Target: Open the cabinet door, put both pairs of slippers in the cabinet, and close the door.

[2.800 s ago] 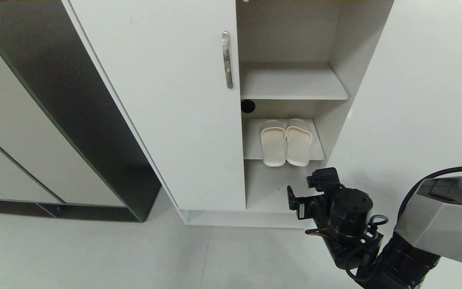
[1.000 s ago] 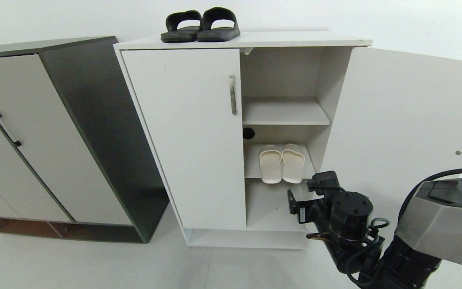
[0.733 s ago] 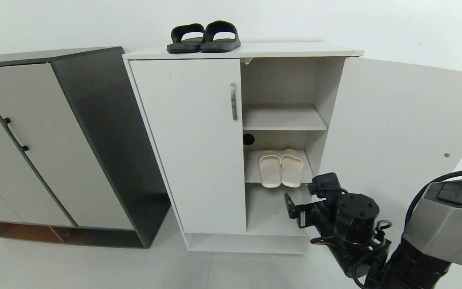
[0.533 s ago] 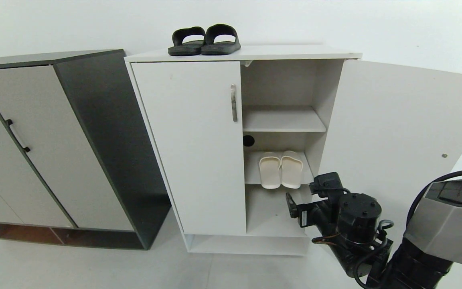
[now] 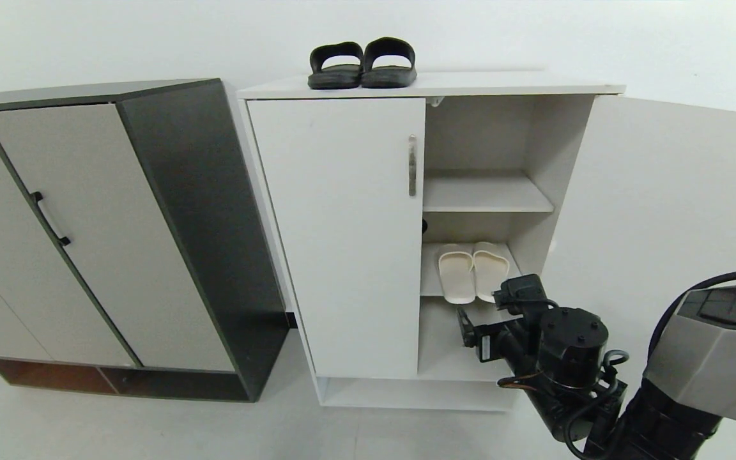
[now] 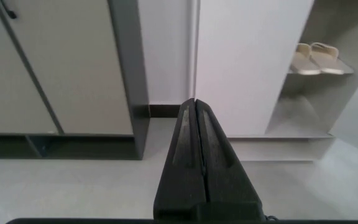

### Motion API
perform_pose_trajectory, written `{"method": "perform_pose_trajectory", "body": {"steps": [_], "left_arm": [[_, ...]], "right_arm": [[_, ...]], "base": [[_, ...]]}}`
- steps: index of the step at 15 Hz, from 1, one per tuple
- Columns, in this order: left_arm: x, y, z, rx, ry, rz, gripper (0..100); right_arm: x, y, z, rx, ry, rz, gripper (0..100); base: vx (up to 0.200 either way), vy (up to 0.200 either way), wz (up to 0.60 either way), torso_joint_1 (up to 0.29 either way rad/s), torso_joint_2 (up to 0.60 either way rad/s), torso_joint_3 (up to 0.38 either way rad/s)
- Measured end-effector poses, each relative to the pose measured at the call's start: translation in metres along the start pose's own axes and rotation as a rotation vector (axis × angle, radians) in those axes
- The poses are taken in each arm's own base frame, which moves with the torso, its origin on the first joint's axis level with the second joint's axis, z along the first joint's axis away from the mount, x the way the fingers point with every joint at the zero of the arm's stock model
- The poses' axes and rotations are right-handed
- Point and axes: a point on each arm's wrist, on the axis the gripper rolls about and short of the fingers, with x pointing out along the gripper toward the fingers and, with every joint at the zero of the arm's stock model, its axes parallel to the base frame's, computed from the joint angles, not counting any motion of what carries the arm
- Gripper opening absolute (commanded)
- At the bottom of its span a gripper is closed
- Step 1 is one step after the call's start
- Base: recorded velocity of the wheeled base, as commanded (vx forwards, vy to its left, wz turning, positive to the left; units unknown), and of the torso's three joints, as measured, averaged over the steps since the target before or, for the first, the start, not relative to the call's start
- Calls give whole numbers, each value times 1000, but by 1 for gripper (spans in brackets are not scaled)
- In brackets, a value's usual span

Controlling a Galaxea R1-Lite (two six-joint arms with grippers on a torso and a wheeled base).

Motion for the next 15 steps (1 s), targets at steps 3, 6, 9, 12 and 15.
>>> {"method": "perform_pose_trajectory", "body": {"steps": [3,6,9,12,15], "left_arm": [[0,0,0,0,0,0,0],[0,0,0,0,0,-1,0],[0,0,0,-1,0,0,0],[0,0,0,-3,0,4,0],[0,0,0,-3,1,3,0]], "right_arm": [[1,0,-2,-3,2,-2,100],[2,-1,-2,1,-12,-6,100],[6,-2,-5,-5,-24,-15,100],[7,-3,-10,-22,-12,-18,100],[7,-3,-12,-24,-7,-22,100]], "base": [[0,200,0,2,4,4],[0,200,0,1,4,-1],[0,0,0,0,0,0],[0,0,0,0,0,0],[0,0,0,0,0,0]]}}
